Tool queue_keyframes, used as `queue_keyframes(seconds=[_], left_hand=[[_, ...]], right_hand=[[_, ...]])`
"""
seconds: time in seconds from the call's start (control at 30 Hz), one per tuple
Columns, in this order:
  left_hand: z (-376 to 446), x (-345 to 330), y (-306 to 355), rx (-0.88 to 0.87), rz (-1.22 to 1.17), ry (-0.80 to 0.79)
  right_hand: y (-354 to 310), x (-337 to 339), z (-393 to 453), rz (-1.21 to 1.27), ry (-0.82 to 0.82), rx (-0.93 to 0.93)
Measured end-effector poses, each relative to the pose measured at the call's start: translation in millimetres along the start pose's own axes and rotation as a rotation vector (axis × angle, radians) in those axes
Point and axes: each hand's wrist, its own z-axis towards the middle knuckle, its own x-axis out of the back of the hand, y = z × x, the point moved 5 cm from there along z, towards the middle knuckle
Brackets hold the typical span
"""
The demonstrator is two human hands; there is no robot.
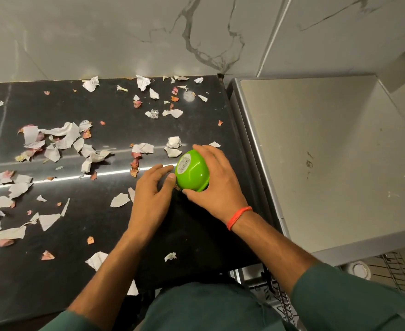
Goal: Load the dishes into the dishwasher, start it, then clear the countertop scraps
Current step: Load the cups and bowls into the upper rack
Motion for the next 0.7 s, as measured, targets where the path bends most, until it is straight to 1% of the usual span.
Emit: queue_keyframes(seconds=[0.13,0.23,0.27,0.3,0.4,0.47,0.53,0.6,0.7], left_hand=[[-3.4,-5.7,0.9,-0.048,0.090,-0.028],[-3.8,-8.5,3.3,-0.063,0.077,-0.063],[-4.6,-9.5,5.2,-0.071,0.045,-0.075],[-6.2,-9.5,8.1,-0.067,-0.006,-0.078],[-8.8,-11.4,16.9,0.011,-0.169,-0.083],[-8.6,-12.1,19.8,0.026,-0.179,-0.075],[-10.2,-14.1,23.6,0.024,-0.184,-0.074],[-14.5,-16.4,27.9,0.022,-0.223,-0.068],[-22.2,-18.2,27.2,0.066,-0.314,-0.032]], right_hand=[[19.7,5.2,-11.9,0.092,-0.026,-0.115],[28.3,4.6,-19.1,0.106,-0.015,-0.185],[31.1,2.1,-20.1,0.147,-0.010,-0.232],[32.1,0.0,-21.1,0.235,-0.007,-0.300],[30.7,-3.7,-21.7,0.675,0.027,-0.548],[28.1,-2.8,-18.1,0.925,0.064,-0.655],[26.4,-0.9,-15.6,1.137,0.103,-0.718],[24.6,0.9,-16.6,1.250,0.137,-0.765],[22.7,4.2,-22.0,1.329,0.144,-0.773]])
